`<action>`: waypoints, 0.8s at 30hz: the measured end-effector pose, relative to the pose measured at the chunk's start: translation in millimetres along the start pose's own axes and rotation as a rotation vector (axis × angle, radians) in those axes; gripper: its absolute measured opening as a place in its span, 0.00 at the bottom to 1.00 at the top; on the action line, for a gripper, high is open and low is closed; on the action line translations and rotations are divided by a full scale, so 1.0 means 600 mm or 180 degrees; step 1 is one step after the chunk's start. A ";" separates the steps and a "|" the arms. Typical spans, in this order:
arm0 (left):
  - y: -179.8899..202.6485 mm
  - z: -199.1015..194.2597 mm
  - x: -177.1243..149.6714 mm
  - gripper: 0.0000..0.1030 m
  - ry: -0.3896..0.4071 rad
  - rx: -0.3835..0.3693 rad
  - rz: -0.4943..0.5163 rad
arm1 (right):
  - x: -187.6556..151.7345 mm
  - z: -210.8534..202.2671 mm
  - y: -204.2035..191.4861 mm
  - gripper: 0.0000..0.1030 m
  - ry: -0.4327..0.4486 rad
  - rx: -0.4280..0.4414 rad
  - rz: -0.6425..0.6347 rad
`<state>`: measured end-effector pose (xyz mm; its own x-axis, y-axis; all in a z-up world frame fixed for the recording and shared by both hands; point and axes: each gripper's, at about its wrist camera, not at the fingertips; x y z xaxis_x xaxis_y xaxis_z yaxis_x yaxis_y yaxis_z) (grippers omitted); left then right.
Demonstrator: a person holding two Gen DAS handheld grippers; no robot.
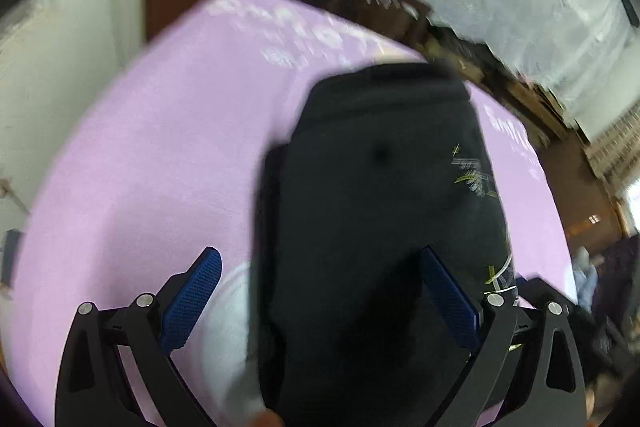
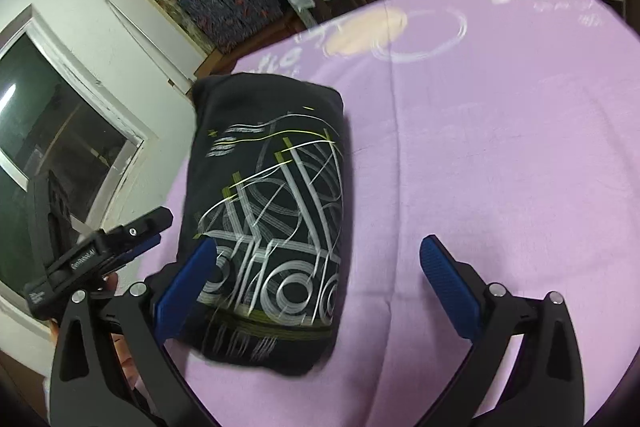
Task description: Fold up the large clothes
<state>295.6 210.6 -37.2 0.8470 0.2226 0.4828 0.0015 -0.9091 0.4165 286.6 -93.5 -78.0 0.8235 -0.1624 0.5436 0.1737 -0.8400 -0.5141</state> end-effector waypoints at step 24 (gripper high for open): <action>-0.019 -0.178 -0.110 0.96 0.0395 -0.0848 -0.0203 | -0.037 0.041 -0.080 0.94 -0.0691 0.2399 0.0615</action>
<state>182.9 243.8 8.8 0.7783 0.3324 0.5328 -0.1010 -0.7711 0.6286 273.3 -36.7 -81.7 0.9492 -0.0999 0.2983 0.2713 -0.2198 -0.9370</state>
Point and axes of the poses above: each gripper's, at about its wrist camera, not at the fingertips, and z roughly the way its jaws point, y to its right, x to its top, and after that the axes turned 4 degrees about -x, right-handed
